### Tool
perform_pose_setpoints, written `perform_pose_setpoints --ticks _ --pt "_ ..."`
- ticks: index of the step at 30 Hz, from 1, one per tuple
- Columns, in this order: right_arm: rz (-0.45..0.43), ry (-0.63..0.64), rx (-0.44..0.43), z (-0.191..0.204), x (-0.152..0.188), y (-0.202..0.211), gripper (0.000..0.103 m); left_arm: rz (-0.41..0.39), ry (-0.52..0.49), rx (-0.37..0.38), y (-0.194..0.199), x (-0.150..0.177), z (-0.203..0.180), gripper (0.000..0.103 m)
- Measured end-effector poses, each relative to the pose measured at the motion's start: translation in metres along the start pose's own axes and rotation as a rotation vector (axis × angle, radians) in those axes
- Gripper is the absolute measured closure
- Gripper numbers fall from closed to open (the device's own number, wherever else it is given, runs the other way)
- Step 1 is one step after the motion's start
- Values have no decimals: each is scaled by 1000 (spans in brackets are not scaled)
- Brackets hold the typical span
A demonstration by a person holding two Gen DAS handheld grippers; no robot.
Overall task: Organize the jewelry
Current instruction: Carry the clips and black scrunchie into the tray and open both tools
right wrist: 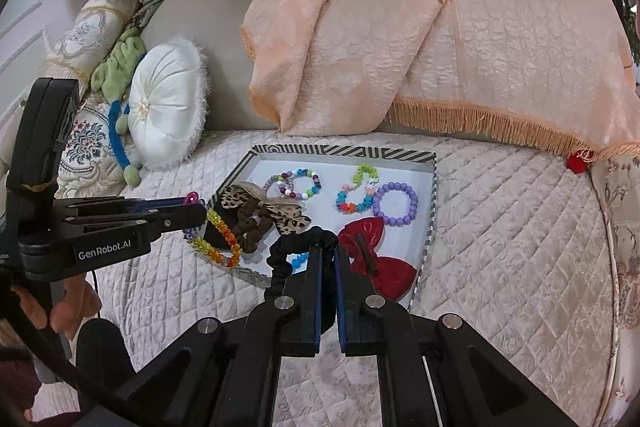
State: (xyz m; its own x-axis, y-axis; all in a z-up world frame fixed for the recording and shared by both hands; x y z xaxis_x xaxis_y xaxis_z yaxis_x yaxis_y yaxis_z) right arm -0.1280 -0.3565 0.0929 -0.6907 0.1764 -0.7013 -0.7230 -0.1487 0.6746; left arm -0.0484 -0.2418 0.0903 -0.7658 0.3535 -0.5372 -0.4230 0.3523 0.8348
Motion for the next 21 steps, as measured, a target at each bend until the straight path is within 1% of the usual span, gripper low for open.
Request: perform_pose_setpoints --ticks 8,14,17,21 --pt "18 -28 6 -15 -7 -21 98 18 24 26 -31 -12 -6 88" --pt "39 -37 7 -23 -12 -42 98 45 78 68 -68 -23 -7 88" --pt "48 -33 7 -23 -19 -54 98 72 98 57 -87 -17 0 88" --pt "64 -15 1 -20 -32 -77 98 102 140 33 -103 -5 25 88"
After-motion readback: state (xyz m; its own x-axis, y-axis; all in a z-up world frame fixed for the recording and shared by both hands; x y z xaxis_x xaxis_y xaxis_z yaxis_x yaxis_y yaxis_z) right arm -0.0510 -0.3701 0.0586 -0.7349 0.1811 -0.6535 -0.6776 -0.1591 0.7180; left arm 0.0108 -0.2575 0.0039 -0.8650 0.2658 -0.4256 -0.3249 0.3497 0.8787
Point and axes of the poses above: each gripper's, at about its wrist camera, not at the fingertips, and y roughly against the way its jaws point, z to its left, x to its underside, the point moved 8 cm from there along -y, roughly the way its jaws point, and after that the axes turned 1 degree about x, right-handed, at the moved point
